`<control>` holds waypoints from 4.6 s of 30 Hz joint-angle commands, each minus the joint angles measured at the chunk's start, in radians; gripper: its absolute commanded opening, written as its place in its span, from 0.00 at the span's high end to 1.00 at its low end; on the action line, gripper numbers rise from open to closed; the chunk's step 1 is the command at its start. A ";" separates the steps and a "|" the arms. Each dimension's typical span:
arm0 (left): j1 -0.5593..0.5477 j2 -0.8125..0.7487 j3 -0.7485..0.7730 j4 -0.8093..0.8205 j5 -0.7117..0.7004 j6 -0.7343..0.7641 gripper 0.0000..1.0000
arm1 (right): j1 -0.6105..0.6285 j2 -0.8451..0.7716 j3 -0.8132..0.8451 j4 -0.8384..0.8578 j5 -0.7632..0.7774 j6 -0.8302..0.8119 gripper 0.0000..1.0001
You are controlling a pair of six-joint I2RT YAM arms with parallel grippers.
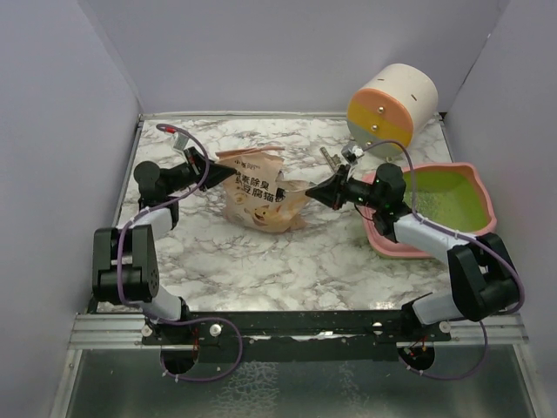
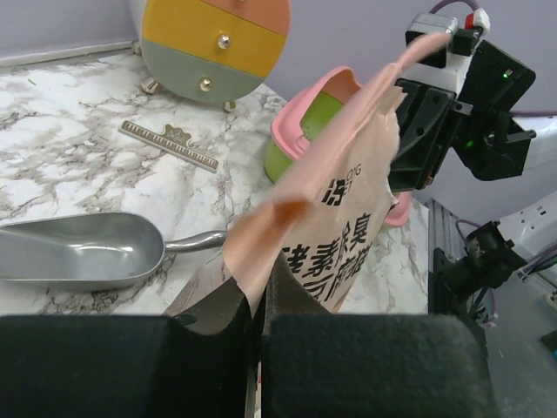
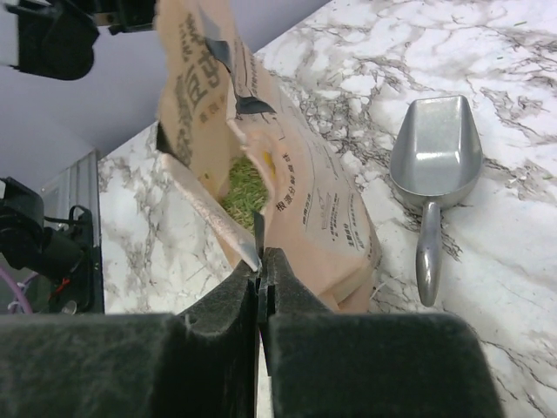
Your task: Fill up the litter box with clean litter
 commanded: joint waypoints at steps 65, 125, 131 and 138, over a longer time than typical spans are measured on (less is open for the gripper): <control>-0.146 -0.381 0.350 -1.901 -0.659 0.694 1.00 | 0.218 -0.103 0.495 -1.025 0.274 -0.355 0.59; -0.181 -0.475 0.268 -1.803 -0.698 0.612 1.00 | 0.060 0.070 0.169 -0.169 -0.248 -0.186 0.26; -0.181 -0.479 0.265 -1.800 -0.698 0.607 1.00 | 0.060 0.120 0.152 -0.084 -0.303 -0.129 0.29; -0.180 -0.478 0.263 -1.790 -0.704 0.608 1.00 | 0.060 0.195 0.162 0.032 -0.365 -0.033 0.42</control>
